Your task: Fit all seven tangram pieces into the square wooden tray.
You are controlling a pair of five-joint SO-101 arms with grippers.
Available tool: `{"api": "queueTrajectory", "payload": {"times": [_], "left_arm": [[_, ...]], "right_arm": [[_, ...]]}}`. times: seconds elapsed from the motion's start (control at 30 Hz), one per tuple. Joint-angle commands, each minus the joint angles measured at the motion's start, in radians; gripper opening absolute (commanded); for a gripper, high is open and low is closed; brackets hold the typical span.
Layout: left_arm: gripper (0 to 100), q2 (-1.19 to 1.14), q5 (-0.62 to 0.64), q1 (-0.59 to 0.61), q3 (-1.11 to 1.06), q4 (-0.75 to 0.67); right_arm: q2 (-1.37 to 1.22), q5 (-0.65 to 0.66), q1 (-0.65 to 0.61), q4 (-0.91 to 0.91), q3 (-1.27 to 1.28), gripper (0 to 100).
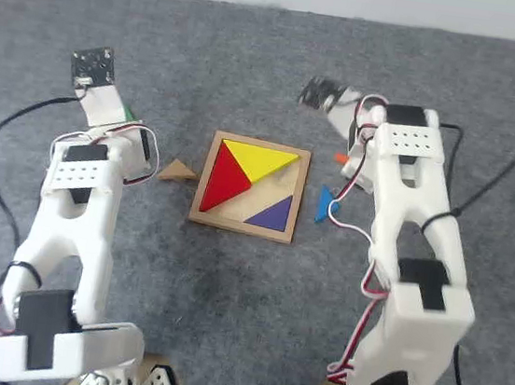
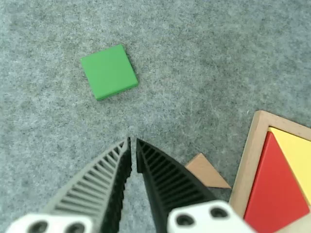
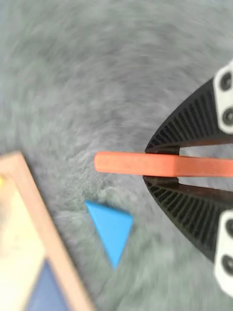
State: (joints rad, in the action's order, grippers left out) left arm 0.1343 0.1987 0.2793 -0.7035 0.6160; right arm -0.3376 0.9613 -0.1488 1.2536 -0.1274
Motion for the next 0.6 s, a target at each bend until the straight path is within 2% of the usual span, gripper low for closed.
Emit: {"api": "queueTrajectory", "payload": {"times": [0.0, 0.13, 0.23, 0.37, 0.57], "left_arm": [[2, 0.055, -0.006, -0.008, 0.008, -0.020], [2, 0.055, -0.006, -0.008, 0.008, -0.018], [2, 0.057, -0.006, -0.008, 0.008, -0.017], [2, 0.057, -0.006, -0.008, 0.008, -0.017], [2, 0.060, -0.006, -0.008, 0.008, -0.015]], "right_arm": [[0.196, -0.423, -0.047, 0.116, -0.068, 0.7], [0.254, -0.809, -0.124, 0.162, -0.063, 0.7], [0.257, -1.005, -0.203, 0.179, -0.060, 0.7], [0.186, -1.005, -0.271, 0.110, -0.060, 0.7], [-0.007, -1.066, -0.286, -0.041, -0.066, 0.7]]}}
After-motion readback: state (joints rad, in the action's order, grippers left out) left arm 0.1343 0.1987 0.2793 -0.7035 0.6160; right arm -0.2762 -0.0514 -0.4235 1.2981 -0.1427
